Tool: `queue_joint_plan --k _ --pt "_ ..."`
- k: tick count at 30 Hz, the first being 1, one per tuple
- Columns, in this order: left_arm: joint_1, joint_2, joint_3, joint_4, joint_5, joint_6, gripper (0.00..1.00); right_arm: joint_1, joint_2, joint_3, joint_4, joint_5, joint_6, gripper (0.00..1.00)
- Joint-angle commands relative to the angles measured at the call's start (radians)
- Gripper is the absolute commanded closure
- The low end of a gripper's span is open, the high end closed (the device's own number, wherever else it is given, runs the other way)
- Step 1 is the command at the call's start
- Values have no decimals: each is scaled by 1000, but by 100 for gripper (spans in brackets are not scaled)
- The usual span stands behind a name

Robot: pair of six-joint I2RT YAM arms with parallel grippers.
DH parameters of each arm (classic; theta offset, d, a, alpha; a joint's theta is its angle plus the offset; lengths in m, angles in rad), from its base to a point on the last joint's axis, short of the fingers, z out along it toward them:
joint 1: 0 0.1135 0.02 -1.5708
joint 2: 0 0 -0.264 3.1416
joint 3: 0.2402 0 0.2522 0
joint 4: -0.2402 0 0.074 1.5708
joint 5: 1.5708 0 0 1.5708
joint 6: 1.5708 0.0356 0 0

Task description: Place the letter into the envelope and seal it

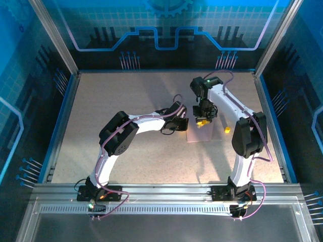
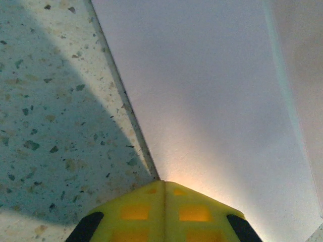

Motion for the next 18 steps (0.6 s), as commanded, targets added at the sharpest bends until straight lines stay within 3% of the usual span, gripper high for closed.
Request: queue_joint_plan --k 1,18 --pt "-7 3 -25 -28 -5 29 100 23 -29 -24 -8 -16 18 93" --pt "-7 -14 -44 -34 -3 48 100 26 175 89 -20 41 -1 94"
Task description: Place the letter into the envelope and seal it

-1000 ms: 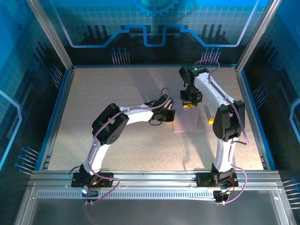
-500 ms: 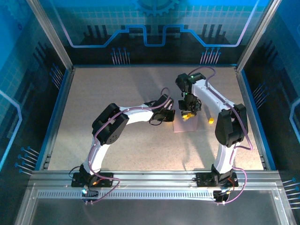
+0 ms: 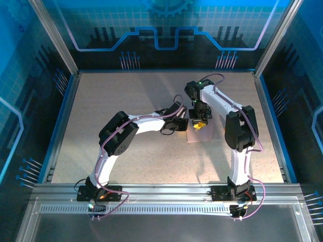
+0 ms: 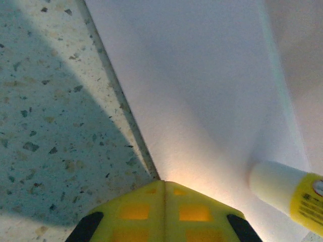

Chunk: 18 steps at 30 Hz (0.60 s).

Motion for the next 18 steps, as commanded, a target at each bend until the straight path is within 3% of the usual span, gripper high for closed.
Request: queue_joint_plan --k 1,18 --pt "-7 -10 -30 -50 -3 30 100 6 42 54 -37 29 -7 94" --pt "-6 1 -34 -61 -6 47 100 -43 222 216 -44 33 -28 95"
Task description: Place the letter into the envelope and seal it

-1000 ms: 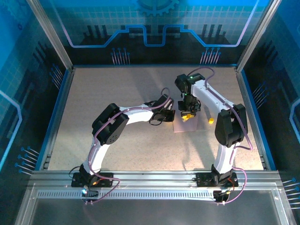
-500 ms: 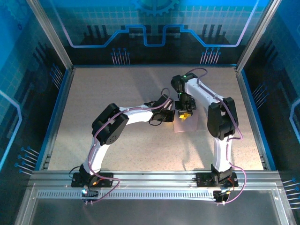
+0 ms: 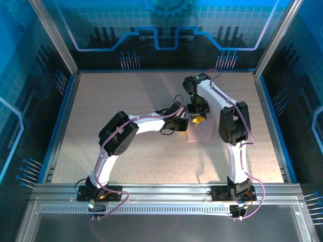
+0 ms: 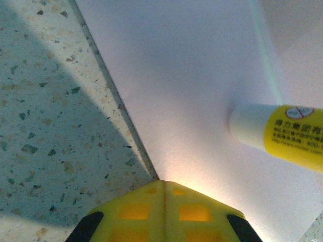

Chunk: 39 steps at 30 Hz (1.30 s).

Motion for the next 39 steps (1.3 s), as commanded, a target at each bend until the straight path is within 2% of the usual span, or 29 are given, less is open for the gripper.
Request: queue_joint_plan --k 1,21,39 --pt "-6 0 -34 -62 -6 25 100 -25 85 19 29 -3 -17 95" --pt "-8 -2 -35 -73 -12 32 100 -101 136 200 -40 4 -54 95" --pt "-9 4 -29 -74 -8 29 100 -76 2 223 -70 -46 -46 95"
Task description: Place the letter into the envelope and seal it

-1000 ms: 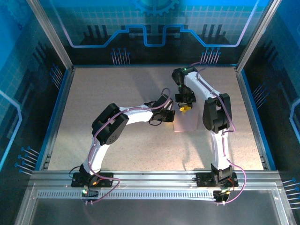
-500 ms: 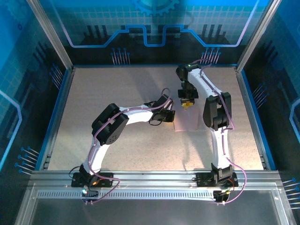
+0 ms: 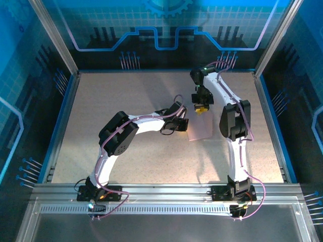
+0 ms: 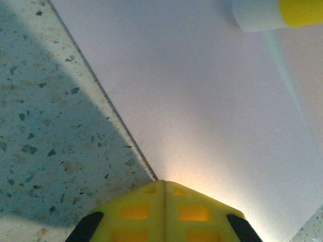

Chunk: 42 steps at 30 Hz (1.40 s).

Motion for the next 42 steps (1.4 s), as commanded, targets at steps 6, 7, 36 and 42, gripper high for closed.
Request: queue_joint_plan --k 6,7,36,42 --pt "-10 -8 -33 -79 -13 27 100 21 -138 -53 -33 -17 0 95" --pt "-10 -14 -33 -88 -14 30 100 22 -147 -70 -32 -18 -1 95" --pt "124 139 349 -135 -76 167 100 32 -201 -292 41 -47 -26 95" --pt "130 182 374 -87 -69 137 100 26 -200 -283 21 -31 -34 95"
